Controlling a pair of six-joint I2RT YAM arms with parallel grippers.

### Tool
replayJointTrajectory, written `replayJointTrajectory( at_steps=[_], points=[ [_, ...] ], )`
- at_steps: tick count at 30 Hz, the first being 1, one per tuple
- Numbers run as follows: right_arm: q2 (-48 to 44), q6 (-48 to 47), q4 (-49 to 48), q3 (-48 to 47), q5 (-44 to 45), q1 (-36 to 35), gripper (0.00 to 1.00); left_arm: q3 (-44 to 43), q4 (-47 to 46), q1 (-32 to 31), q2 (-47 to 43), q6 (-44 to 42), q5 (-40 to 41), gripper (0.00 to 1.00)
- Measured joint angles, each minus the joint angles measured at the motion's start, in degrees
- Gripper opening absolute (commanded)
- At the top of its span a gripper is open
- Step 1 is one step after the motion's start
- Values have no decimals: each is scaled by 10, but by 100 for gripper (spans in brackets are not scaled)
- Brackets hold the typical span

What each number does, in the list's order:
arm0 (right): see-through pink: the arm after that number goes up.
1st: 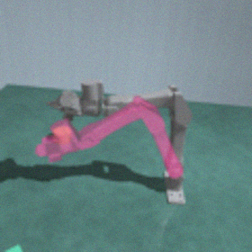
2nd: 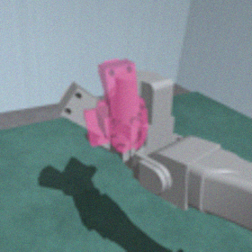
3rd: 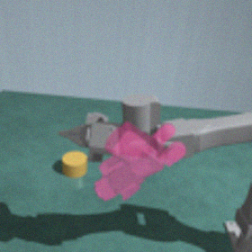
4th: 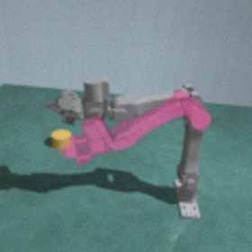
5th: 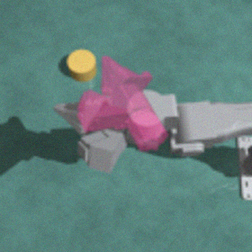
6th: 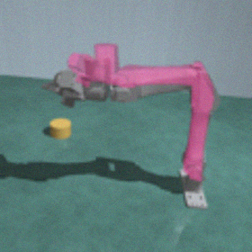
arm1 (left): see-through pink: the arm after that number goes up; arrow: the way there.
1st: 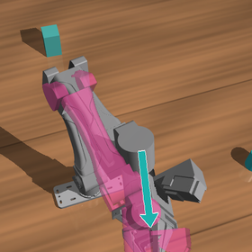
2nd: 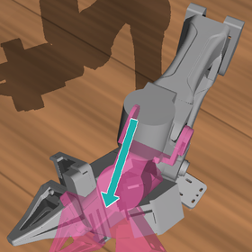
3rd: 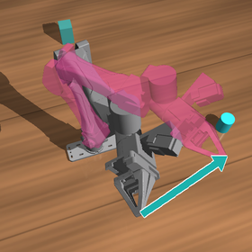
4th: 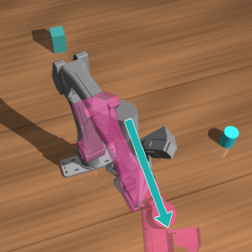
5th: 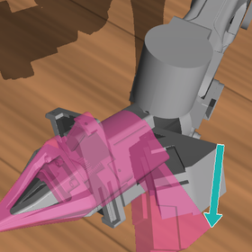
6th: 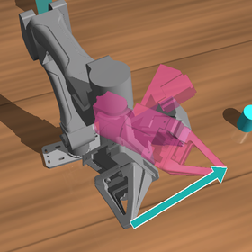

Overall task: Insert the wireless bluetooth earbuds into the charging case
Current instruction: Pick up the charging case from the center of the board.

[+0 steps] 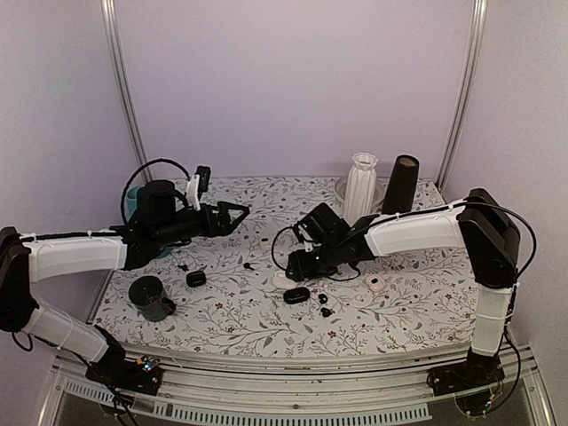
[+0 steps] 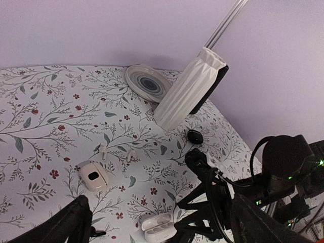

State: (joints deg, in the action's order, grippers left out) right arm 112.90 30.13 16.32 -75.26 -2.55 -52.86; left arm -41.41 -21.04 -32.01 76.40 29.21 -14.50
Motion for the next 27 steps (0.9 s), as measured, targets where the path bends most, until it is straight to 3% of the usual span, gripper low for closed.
replayJointTrajectory(
  at_steps=[15, 27],
  points=[
    [41, 6, -14, -6, -26, 27, 52, 40, 10, 0, 23, 43, -60, 88],
    [64, -22, -12, -30, -34, 23, 49, 44, 35, -9, 80, 71, -106, 73]
  ],
)
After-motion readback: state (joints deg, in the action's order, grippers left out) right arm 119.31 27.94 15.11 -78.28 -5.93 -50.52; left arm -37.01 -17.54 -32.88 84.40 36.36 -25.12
